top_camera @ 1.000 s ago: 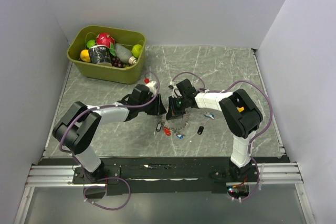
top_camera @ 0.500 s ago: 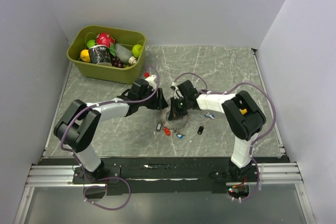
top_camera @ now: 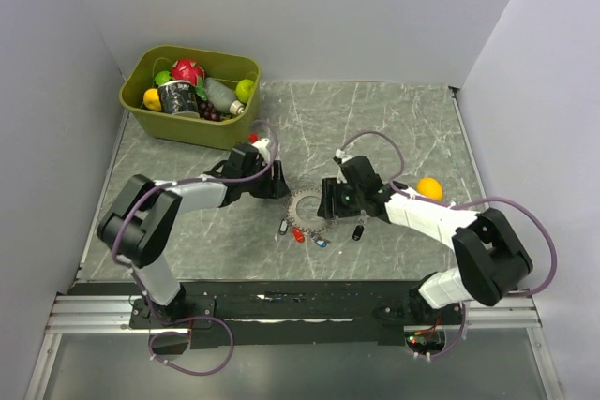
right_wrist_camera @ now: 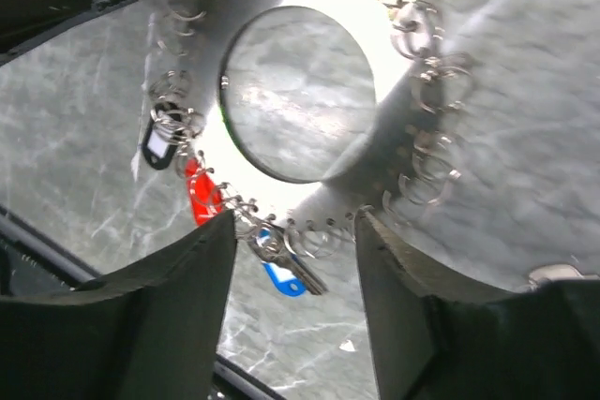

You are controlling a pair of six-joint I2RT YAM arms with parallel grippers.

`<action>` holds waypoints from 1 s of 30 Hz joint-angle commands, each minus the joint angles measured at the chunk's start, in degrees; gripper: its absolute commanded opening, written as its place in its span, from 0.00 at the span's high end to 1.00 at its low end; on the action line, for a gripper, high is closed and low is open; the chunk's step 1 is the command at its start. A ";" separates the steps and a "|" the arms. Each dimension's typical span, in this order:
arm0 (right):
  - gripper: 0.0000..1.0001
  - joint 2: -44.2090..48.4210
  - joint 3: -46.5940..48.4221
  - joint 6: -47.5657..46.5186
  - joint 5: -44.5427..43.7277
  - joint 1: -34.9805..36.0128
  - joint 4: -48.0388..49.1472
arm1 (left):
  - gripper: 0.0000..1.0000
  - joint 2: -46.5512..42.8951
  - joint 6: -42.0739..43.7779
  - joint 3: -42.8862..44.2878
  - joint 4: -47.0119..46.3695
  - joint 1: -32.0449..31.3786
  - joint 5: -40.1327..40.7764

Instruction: Put the keys on the keyring

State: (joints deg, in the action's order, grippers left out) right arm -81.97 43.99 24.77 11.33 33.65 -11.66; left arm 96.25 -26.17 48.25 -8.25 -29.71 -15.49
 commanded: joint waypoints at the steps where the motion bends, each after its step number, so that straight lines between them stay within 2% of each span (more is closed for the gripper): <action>1: 0.36 3.22 -3.46 2.20 -5.27 -0.34 -0.64 | 0.40 4.56 0.33 3.34 0.25 0.10 -2.44; 6: 0.36 2.88 -5.66 3.87 -3.34 -1.74 -0.12 | 0.43 6.67 -0.10 4.31 -0.01 0.10 -6.13; 11: 0.41 -0.99 -6.11 5.72 0.61 -2.27 3.39 | 0.43 7.37 -0.72 4.92 1.31 0.18 -8.06; 15: 0.54 -5.38 -4.97 6.69 5.00 -2.62 6.29 | 0.44 8.69 -2.12 4.31 0.61 0.01 -11.31; 19: 0.60 -9.25 -4.70 8.53 7.03 -2.71 10.95 | 0.44 10.10 -3.88 4.40 0.95 0.09 -14.48; 24: 0.73 -11.80 -4.52 9.15 8.79 -2.98 13.41 | 0.46 10.71 -6.61 3.87 -0.88 0.01 -17.82; 28: 0.74 -12.07 -4.88 8.98 9.23 -3.50 13.86 | 0.53 10.37 -8.19 4.04 -2.38 0.01 -19.05; 30: 0.74 -11.63 -5.14 8.89 9.06 -3.50 14.03 | 0.64 9.49 -8.28 4.22 -2.21 0.01 -18.27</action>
State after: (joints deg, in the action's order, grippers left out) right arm -91.88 39.48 34.11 22.13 30.15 0.93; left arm 105.80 -32.25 52.36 -11.05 -28.49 -29.45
